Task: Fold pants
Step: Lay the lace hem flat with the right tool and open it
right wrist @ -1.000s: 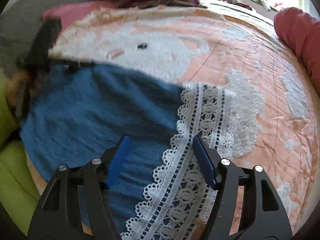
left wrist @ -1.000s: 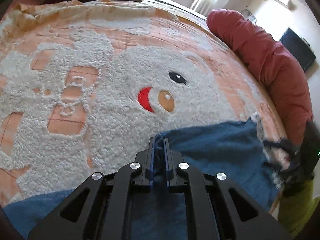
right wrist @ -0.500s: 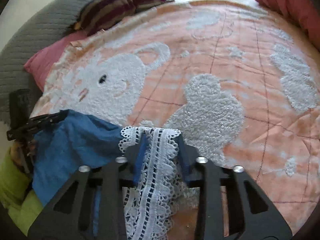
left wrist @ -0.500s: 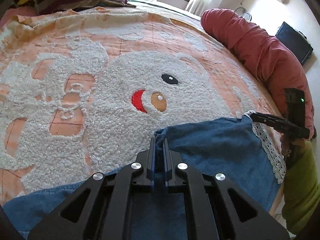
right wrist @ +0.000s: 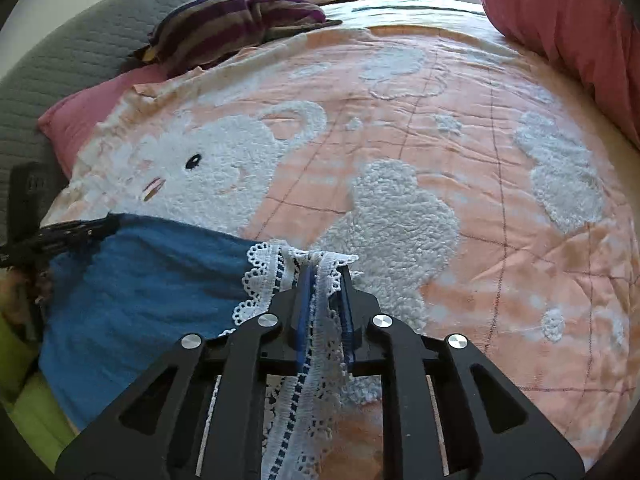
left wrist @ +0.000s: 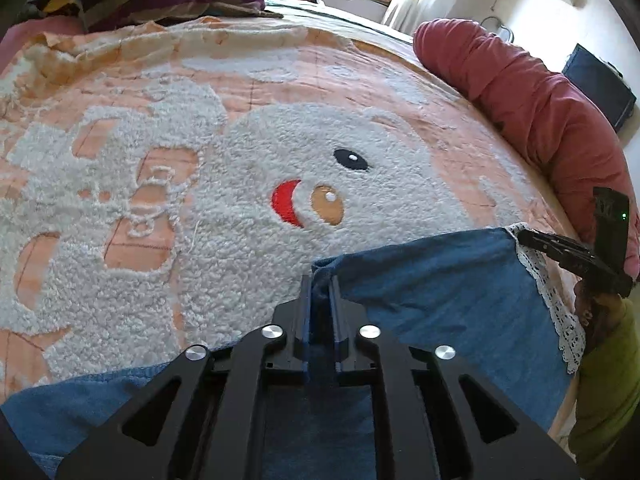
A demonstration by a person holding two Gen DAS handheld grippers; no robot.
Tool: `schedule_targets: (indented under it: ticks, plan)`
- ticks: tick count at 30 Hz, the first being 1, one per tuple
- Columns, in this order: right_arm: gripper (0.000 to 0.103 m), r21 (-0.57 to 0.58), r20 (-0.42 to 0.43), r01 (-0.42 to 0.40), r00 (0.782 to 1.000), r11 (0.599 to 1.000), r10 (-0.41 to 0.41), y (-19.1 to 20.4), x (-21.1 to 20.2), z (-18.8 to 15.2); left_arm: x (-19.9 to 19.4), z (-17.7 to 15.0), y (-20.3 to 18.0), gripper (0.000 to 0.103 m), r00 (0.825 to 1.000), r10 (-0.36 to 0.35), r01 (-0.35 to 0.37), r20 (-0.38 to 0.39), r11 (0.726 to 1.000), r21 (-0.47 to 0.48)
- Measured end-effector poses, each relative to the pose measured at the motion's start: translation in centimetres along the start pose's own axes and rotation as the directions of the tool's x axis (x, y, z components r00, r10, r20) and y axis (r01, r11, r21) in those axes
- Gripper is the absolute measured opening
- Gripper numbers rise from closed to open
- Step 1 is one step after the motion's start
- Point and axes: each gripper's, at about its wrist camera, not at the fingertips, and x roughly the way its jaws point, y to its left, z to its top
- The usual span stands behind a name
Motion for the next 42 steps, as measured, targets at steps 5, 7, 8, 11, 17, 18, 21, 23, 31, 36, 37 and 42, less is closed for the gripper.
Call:
schedule_targets:
  ticks: [5,7,8,11,17,18,21,23,31,36,37,42]
  plan:
    - [0.037,0.008,0.084,0.031,0.996,0.999,-0.031,-0.2,-3.6,-0.5,-2.0,-0.3,0.8,0.021,0.999,0.004,-0.003,0.040,1.000,-0.029]
    - [0.043,-0.012,0.106,0.040,0.994,0.999,-0.038,0.4,-4.9,-1.0,-3.5,-0.8,0.8,0.025,0.997,0.039,-0.038,0.061,0.999,-0.016]
    - [0.044,-0.028,0.111,0.047,0.993,0.998,-0.044,0.9,-5.6,-1.5,-4.2,-1.2,0.7,0.028,0.996,0.064,-0.064,0.062,0.998,-0.010]
    - [0.049,-0.089,0.109,0.049,0.993,0.995,-0.039,2.5,-7.2,-2.8,-7.3,-2.7,0.8,0.039,0.990,0.113,-0.114,0.082,0.993,0.009]
    - [0.054,-0.236,0.082,0.040,0.996,0.971,-0.021,6.4,-9.0,-5.3,-13.6,-7.1,3.3,0.046,0.975,0.193,-0.191,0.112,0.981,-0.034]
    - [0.055,-0.245,0.073,0.027,0.997,0.969,-0.009,6.8,-9.1,-5.7,-14.6,-7.8,4.0,0.046,0.967,0.229,-0.224,0.112,0.973,-0.051]
    - [0.055,-0.307,0.045,-0.001,0.999,0.952,0.016,9.0,-8.5,-6.5,-16.7,-9.0,5.0,0.047,0.954,0.273,-0.263,0.126,0.961,-0.087]
    - [0.055,-0.338,0.034,-0.017,0.999,0.941,0.030,10.3,-8.2,-6.9,-17.4,-9.7,4.9,0.051,0.940,0.319,-0.311,0.122,0.947,-0.081]
    - [0.064,-0.427,-0.069,-0.027,0.998,0.904,-0.003,13.1,-6.1,-8.6,-14.3,-12.4,4.8,0.051,0.897,0.441,-0.441,-0.009,0.897,0.029]
    - [0.069,-0.361,-0.146,0.026,0.986,0.932,-0.084,10.6,-5.2,-10.0,-15.2,-13.4,6.1,0.049,0.914,0.405,-0.405,-0.008,0.914,0.004]
    - [0.069,-0.347,-0.143,0.021,0.987,0.938,-0.075,10.4,-5.4,-10.2,-15.4,-13.7,6.2,0.049,0.917,0.398,-0.398,-0.005,0.917,0.002]
    - [0.069,-0.345,-0.126,0.031,0.989,0.938,-0.079,10.5,-5.6,-11.0,-15.8,-14.2,6.6,0.049,0.930,0.368,-0.368,0.009,0.930,-0.023]
